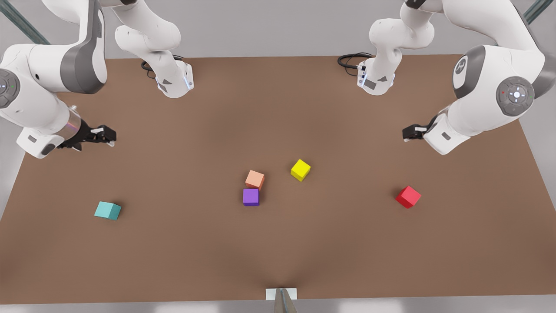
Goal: Pick up red wooden cube and pass to hand red wooden cube and place in blue wooden cube
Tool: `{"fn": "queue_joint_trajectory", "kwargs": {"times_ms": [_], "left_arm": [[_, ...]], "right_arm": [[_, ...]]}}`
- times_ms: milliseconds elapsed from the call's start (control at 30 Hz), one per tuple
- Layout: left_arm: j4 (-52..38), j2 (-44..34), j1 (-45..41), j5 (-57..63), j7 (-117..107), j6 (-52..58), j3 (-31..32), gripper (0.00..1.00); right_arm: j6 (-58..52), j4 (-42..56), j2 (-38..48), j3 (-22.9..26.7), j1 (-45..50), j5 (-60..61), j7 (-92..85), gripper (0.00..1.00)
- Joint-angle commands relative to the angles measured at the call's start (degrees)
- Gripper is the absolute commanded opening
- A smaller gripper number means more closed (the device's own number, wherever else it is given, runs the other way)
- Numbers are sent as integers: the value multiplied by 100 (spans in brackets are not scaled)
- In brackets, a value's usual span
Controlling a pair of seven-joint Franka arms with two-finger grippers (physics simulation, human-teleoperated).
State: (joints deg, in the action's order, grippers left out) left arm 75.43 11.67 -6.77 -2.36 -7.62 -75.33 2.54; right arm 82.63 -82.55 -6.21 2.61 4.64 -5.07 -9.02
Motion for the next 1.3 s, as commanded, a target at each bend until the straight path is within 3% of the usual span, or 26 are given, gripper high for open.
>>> {"fn": "queue_joint_trajectory", "kwargs": {"times_ms": [0, 100, 167, 333, 467, 767, 1267], "left_arm": [[-2, -7, 0, -45, -275, -263, 1, 100], [-11, 362, 9, -28, -310, -281, -244, 100], [-20, 1030, 9, -28, -476, -930, -649, 100], [-37, 2419, 70, -45, -1997, -2715, -693, 100], [551, 2437, 193, -511, -3270, -3576, -895, 100], [1756, 2287, 440, -538, -4520, -4385, -930, 100], [2318, 2498, 501, -538, -4854, -5247, -922, 100]], "right_arm": [[253, 3, 6, 2, 11, 50, -416, 100], [245, -6, -12, 11, -59, 120, -416, 100], [245, -6, -29, 11, -165, 278, -425, 100], [227, -24, -29, 11, -165, 278, -425, 100], [227, -33, -29, 11, -165, 287, -425, 100], [227, -41, -38, 20, -174, 331, -451, 100], [227, -77, -47, 11, -183, 331, -460, 100]]}}
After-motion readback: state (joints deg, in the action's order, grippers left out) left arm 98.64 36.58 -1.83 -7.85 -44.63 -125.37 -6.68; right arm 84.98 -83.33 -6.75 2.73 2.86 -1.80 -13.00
